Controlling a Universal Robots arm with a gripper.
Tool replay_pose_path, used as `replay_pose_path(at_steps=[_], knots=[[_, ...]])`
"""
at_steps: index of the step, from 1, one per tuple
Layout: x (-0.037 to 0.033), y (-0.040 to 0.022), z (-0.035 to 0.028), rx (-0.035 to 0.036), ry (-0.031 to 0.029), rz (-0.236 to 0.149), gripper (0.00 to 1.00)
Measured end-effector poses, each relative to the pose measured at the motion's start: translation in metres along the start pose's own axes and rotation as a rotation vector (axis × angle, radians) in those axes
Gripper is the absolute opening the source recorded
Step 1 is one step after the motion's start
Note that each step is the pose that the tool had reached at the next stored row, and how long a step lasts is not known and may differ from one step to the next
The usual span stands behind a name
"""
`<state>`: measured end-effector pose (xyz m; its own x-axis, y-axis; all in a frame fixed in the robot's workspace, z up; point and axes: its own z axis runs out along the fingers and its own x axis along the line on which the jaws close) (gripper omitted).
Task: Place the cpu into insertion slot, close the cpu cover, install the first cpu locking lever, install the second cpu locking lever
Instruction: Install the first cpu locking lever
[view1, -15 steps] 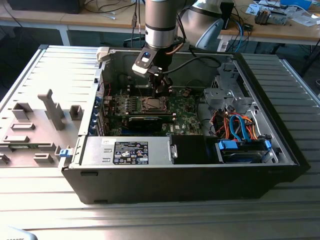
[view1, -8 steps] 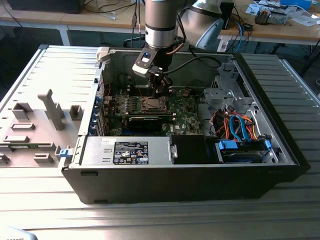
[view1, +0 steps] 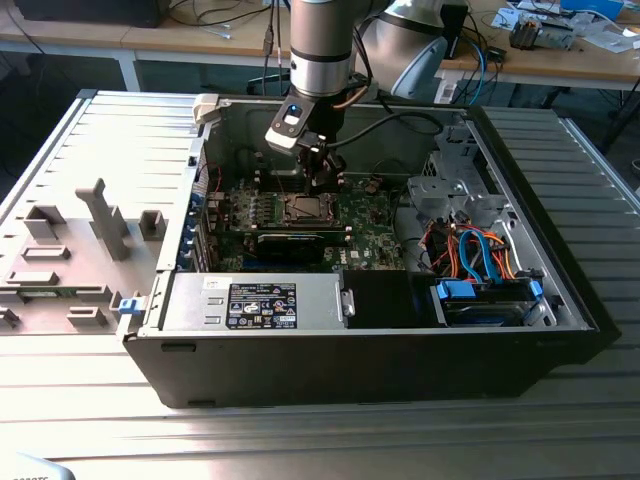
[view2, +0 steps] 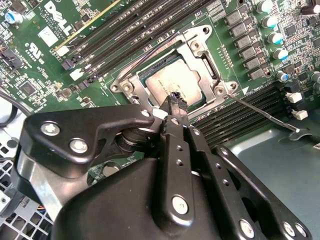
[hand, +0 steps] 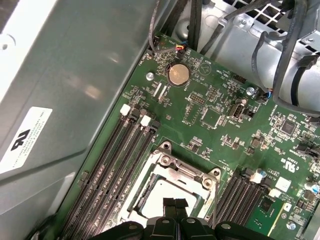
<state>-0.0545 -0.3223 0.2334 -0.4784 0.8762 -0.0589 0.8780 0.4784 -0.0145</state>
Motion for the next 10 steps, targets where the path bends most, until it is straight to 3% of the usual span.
replay_pose_path(at_steps=[10], knots=[[0.0, 0.0, 0.0, -0.0017, -0.0004, -0.028, 0.11]])
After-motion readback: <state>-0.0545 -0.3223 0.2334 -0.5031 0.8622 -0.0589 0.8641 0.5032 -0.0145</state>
